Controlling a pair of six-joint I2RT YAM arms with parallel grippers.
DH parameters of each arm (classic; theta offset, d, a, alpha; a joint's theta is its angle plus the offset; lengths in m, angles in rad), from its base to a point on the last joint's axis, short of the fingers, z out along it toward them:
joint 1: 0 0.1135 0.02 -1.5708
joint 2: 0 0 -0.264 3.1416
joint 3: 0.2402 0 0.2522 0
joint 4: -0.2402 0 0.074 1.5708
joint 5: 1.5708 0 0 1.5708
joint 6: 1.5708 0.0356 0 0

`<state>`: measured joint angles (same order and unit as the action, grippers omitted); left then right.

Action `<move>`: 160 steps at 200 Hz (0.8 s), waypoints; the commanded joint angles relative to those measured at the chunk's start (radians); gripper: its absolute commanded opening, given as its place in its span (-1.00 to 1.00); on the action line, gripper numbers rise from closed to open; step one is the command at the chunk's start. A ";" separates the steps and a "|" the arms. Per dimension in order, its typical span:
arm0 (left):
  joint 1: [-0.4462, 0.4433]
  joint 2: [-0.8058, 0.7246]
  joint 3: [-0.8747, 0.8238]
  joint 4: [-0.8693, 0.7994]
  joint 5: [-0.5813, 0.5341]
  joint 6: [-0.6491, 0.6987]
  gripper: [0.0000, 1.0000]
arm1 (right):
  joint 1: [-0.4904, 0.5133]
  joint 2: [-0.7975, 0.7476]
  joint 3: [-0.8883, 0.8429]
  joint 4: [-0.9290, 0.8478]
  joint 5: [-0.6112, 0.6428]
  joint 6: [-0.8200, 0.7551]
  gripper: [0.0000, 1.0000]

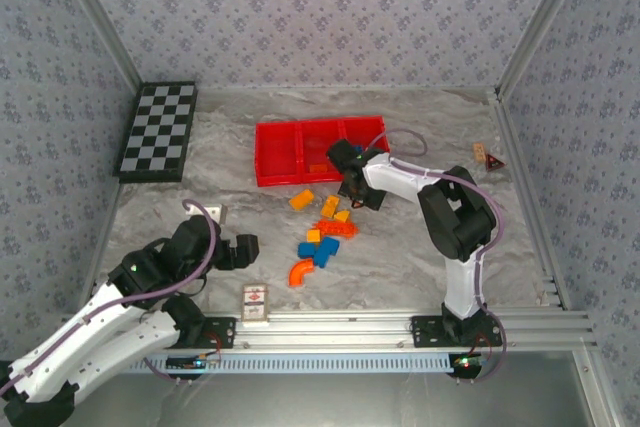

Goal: Sort the legos into containers by color
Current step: Pick up the lego from the center of the table.

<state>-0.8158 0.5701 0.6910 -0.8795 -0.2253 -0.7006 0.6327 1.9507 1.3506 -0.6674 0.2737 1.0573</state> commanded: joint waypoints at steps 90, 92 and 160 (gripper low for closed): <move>-0.007 -0.006 0.022 0.001 -0.008 0.003 1.00 | -0.012 0.070 -0.013 0.092 -0.024 -0.017 0.06; -0.008 -0.006 0.021 0.002 -0.007 0.003 1.00 | -0.011 0.071 -0.013 0.092 -0.023 -0.017 0.06; -0.007 -0.007 0.021 0.002 -0.008 0.003 1.00 | 0.019 0.075 -0.022 0.083 -0.003 -0.037 -0.35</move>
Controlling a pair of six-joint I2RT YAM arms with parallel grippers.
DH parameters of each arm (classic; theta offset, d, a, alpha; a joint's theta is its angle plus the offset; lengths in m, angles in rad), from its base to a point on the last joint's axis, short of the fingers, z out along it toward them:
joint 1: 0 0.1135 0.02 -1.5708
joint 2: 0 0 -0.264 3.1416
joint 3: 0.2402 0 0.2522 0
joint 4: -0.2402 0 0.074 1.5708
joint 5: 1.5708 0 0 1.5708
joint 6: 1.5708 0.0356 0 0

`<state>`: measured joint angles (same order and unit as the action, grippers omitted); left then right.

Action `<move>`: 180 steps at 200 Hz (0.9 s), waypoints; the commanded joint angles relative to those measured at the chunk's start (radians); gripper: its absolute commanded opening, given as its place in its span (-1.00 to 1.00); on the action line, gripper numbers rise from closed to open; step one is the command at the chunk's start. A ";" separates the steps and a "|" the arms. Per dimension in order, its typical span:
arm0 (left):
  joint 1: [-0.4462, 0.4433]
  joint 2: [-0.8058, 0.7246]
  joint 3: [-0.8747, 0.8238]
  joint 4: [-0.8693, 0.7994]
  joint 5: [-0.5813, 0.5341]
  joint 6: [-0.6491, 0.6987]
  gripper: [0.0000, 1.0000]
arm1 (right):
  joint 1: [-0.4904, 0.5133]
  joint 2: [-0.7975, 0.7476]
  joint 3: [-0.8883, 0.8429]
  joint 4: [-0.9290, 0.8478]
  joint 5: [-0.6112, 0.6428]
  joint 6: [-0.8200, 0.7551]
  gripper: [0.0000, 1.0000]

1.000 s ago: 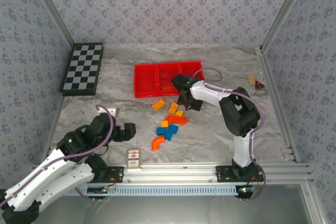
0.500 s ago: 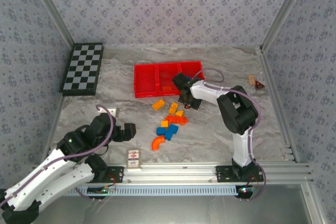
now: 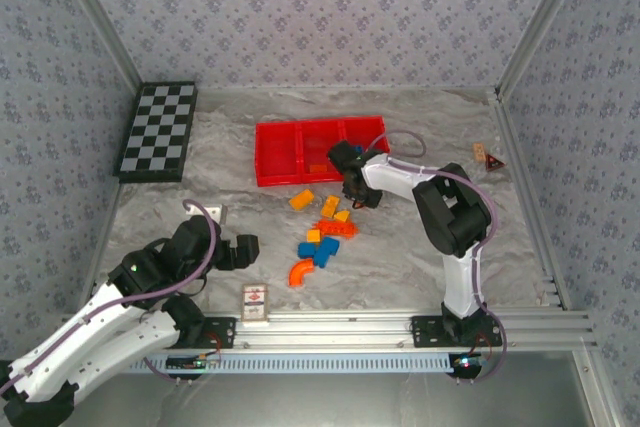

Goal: Sort the legos into containers by color
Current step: Pick up the lego from the center of the table, then place the lego in the container.

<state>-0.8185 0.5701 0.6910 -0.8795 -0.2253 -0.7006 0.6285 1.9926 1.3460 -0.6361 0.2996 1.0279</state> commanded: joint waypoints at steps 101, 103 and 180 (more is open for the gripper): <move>-0.005 0.015 0.022 0.016 0.029 0.020 0.99 | 0.083 -0.144 0.080 -0.028 0.045 -0.219 -0.50; -0.005 0.018 0.022 0.016 0.030 0.021 0.99 | 0.084 -0.146 0.085 -0.024 0.044 -0.231 -0.50; -0.023 0.016 0.024 0.004 0.023 0.014 1.00 | 0.064 0.061 0.498 -0.071 -0.066 -0.605 -0.48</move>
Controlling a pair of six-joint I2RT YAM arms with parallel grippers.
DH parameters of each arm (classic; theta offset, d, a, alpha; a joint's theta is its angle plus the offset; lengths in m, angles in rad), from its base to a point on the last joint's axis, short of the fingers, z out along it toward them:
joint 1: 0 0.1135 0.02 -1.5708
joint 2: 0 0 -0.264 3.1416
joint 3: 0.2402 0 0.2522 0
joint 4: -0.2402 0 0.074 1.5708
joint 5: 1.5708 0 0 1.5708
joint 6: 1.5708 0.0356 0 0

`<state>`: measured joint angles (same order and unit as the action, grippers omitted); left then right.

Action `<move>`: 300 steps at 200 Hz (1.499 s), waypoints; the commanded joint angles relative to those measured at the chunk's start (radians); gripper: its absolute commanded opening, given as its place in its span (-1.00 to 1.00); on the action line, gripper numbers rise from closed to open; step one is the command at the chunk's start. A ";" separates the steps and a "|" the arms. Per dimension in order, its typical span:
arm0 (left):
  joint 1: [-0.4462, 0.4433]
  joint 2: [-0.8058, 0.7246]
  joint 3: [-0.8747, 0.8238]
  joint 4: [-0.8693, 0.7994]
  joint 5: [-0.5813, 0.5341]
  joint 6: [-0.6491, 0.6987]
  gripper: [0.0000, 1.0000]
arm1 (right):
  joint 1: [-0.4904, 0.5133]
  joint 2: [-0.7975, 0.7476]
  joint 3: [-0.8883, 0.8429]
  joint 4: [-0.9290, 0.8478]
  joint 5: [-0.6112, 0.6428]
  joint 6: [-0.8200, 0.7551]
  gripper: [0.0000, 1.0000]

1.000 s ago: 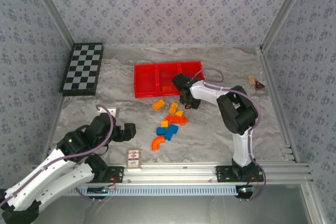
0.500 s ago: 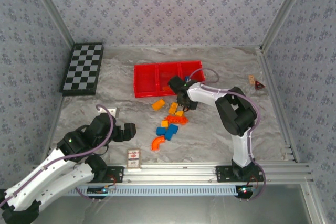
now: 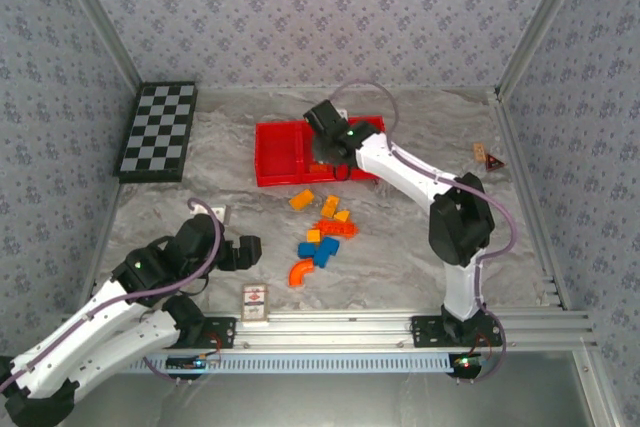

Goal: Sort the legos into containers by color
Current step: Place the lego in the container, then pick up the lego from the center of the table.

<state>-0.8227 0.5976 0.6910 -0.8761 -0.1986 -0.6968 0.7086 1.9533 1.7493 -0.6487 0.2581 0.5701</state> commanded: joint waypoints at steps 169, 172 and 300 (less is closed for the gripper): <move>-0.056 0.027 0.035 -0.011 -0.025 0.011 0.99 | -0.066 0.208 0.261 -0.120 -0.152 -0.187 0.22; -0.057 0.028 0.035 -0.010 -0.024 0.011 1.00 | -0.067 0.194 0.246 -0.117 -0.155 -0.183 0.22; -0.056 0.584 0.277 0.042 0.024 0.239 0.99 | -0.218 -0.770 -0.659 0.043 -0.044 -0.231 0.99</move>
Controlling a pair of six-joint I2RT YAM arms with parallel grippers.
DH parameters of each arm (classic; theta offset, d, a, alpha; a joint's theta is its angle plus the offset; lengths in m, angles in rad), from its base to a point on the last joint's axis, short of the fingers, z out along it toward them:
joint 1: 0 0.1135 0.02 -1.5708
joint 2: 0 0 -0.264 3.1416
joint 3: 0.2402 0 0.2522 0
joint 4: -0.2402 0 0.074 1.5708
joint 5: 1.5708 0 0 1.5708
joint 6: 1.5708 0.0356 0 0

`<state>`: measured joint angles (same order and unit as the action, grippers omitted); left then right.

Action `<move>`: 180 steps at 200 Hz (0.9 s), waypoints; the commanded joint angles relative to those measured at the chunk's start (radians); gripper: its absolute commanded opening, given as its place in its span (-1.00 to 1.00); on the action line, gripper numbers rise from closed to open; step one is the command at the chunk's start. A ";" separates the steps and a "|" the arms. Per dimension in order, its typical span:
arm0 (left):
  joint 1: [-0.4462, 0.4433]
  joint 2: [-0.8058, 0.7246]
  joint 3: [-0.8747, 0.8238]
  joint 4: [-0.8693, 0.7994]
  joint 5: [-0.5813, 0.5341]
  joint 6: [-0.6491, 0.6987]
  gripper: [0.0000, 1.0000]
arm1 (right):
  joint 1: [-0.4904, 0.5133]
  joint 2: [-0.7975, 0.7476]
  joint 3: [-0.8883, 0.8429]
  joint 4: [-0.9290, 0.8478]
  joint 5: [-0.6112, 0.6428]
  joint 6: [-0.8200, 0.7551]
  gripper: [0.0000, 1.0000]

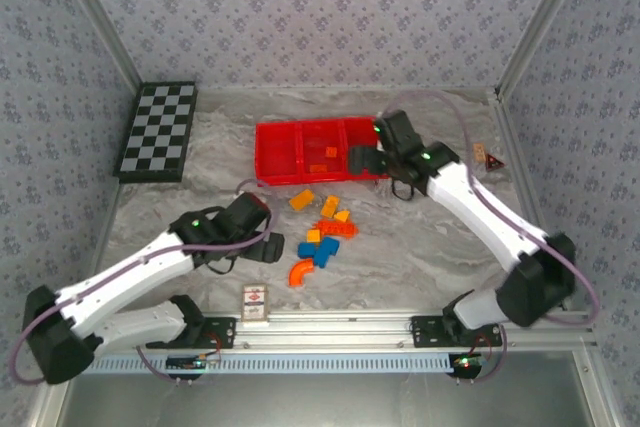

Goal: Sort the legos into containers by color
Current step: Pick up the lego from the center of the table.

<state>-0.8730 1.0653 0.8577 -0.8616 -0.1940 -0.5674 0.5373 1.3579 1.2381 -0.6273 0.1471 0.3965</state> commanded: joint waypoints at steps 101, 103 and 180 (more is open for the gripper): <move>0.050 0.783 0.619 -0.118 0.100 0.415 0.89 | -0.352 -0.730 -0.536 0.143 0.023 0.003 0.99; 0.055 0.786 0.622 -0.115 0.100 0.418 0.89 | -0.355 -0.728 -0.536 0.141 0.020 0.003 0.99; 0.146 0.905 0.714 -0.082 0.151 0.514 0.71 | -0.414 -0.716 -0.530 0.140 -0.041 0.017 0.99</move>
<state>-0.7517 1.9316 1.5448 -0.9203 -0.0883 -0.1066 0.1394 0.6468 0.7120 -0.4965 0.1280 0.3969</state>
